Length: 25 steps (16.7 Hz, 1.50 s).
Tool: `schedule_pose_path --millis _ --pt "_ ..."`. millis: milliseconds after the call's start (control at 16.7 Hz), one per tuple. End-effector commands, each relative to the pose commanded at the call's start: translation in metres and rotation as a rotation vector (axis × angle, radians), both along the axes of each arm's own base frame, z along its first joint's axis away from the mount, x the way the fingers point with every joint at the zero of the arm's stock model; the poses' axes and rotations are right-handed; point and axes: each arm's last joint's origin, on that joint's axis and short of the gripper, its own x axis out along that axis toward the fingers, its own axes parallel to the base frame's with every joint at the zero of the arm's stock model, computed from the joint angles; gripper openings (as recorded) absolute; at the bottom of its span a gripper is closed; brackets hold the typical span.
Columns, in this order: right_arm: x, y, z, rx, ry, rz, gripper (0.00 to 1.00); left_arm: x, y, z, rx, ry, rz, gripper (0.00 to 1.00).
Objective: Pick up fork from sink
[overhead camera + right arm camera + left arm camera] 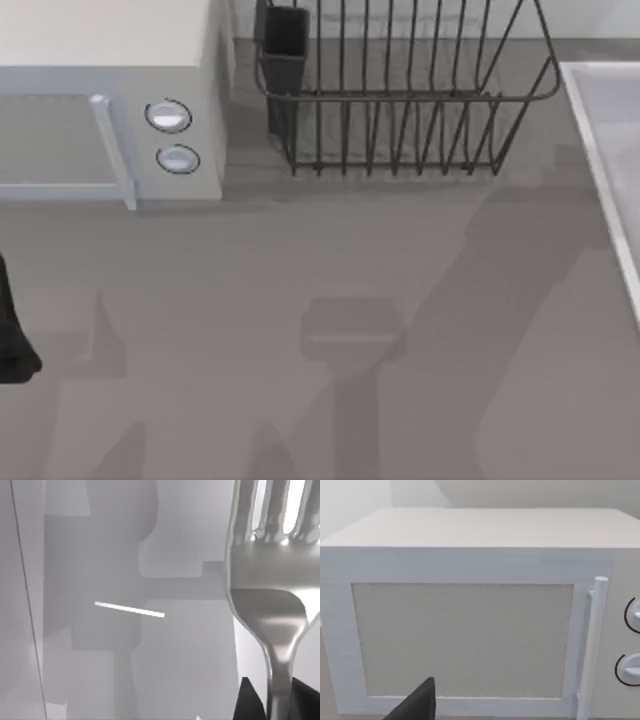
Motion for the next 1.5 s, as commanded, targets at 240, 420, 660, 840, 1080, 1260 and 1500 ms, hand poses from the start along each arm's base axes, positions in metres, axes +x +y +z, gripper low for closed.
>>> schedule_pose_path --millis 240,420,660,840,1080,1260,1500 --pt "-0.006 0.002 0.057 -0.002 -0.007 0.000 0.00 0.000 0.000 0.000 0.000 0.000 0.000 1.00" --pt "-0.007 0.002 0.067 -0.003 -0.014 0.000 0.00 0.000 0.000 0.000 0.000 0.000 0.000 1.00" --pt "-0.008 0.010 0.068 -0.001 -0.010 0.000 0.00 0.000 0.000 0.000 0.000 0.000 0.000 1.00" --pt "-0.014 0.055 0.086 0.002 0.000 0.000 0.00 0.000 0.000 0.000 0.000 0.000 0.000 1.00" --pt "-0.045 0.155 0.121 0.003 0.020 0.007 0.00 0.000 0.000 0.000 0.000 0.000 0.000 1.00" --pt "-0.078 0.207 0.143 0.000 0.031 0.006 0.00 0.000 0.000 0.000 0.000 0.000 0.000 1.00" --pt "-0.094 0.222 0.152 -0.003 0.034 0.006 0.00 0.000 0.000 0.000 0.000 0.000 0.000 1.00"
